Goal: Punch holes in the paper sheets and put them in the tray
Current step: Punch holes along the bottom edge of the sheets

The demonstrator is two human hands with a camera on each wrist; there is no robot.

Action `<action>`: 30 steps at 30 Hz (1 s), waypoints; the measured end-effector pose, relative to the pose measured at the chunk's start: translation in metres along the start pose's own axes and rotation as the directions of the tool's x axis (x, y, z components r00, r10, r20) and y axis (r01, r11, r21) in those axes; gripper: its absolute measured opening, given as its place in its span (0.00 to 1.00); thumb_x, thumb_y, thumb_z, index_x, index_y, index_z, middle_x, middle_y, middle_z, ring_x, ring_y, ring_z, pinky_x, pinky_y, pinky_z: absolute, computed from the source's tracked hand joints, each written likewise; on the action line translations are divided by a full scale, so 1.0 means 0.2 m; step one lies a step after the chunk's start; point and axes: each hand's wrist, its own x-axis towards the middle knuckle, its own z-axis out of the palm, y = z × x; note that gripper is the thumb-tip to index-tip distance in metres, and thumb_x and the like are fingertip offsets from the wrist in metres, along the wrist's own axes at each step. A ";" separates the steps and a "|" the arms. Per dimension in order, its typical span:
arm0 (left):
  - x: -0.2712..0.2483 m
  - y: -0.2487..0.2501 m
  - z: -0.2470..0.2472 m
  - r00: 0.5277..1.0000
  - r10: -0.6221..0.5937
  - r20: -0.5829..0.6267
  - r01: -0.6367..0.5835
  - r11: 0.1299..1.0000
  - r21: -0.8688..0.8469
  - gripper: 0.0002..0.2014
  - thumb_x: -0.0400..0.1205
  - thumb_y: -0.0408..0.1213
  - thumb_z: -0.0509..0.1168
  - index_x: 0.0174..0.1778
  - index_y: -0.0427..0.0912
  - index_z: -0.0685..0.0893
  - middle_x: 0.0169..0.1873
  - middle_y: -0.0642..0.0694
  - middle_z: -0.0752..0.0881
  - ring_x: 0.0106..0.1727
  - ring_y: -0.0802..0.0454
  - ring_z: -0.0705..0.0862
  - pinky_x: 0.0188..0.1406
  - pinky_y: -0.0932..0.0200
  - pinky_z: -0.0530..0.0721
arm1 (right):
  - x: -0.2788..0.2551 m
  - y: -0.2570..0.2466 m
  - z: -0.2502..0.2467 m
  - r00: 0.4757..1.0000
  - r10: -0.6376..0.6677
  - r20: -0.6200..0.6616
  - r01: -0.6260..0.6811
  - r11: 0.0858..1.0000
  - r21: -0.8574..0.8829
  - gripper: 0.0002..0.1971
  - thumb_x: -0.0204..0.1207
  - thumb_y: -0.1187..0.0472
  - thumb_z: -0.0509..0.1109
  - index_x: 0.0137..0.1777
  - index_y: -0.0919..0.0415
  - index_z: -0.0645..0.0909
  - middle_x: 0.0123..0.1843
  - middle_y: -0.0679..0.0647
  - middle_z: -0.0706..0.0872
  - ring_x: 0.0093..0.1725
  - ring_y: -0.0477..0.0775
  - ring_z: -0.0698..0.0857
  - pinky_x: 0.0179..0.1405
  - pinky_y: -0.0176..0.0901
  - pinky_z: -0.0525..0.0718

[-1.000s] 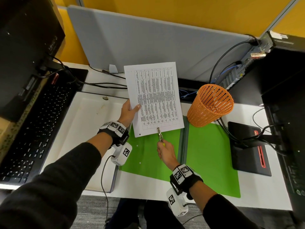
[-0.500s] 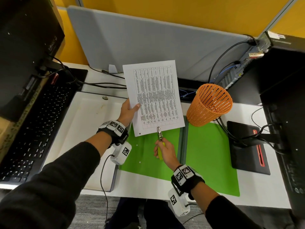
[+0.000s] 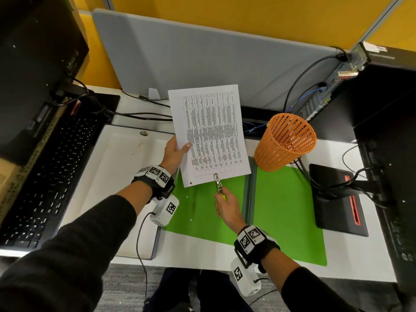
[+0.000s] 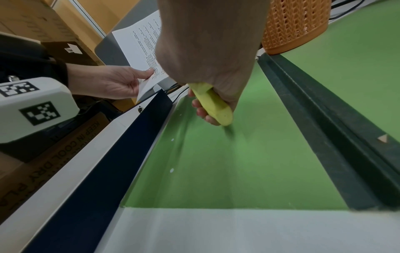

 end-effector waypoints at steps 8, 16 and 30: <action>0.00 0.01 0.00 1.000 -0.001 -0.011 0.001 1.000 0.014 0.20 0.84 0.26 0.62 0.73 0.29 0.72 0.68 0.34 0.80 0.66 0.39 0.81 0.64 0.46 0.81 | -0.02 -0.04 -0.01 1.000 -0.011 -0.020 0.011 1.000 0.012 0.22 0.75 0.72 0.59 0.59 0.45 0.60 0.40 0.60 0.78 0.25 0.56 0.77 0.20 0.38 0.76; 0.00 0.01 -0.02 1.000 0.011 0.002 -0.011 0.999 0.052 0.21 0.83 0.26 0.62 0.73 0.29 0.72 0.69 0.33 0.80 0.68 0.37 0.80 0.68 0.37 0.78 | 0.00 -0.03 -0.01 0.999 -0.037 0.014 0.036 0.999 0.015 0.30 0.78 0.71 0.58 0.68 0.33 0.66 0.37 0.61 0.79 0.28 0.58 0.77 0.23 0.42 0.78; -0.01 0.02 -0.07 1.000 0.006 0.020 -0.007 0.998 0.069 0.21 0.83 0.26 0.62 0.73 0.30 0.72 0.69 0.34 0.79 0.69 0.37 0.79 0.69 0.38 0.77 | 0.01 -0.04 -0.04 1.000 0.002 -0.018 -0.001 0.998 0.060 0.25 0.76 0.72 0.59 0.61 0.38 0.63 0.39 0.61 0.82 0.25 0.59 0.79 0.19 0.39 0.74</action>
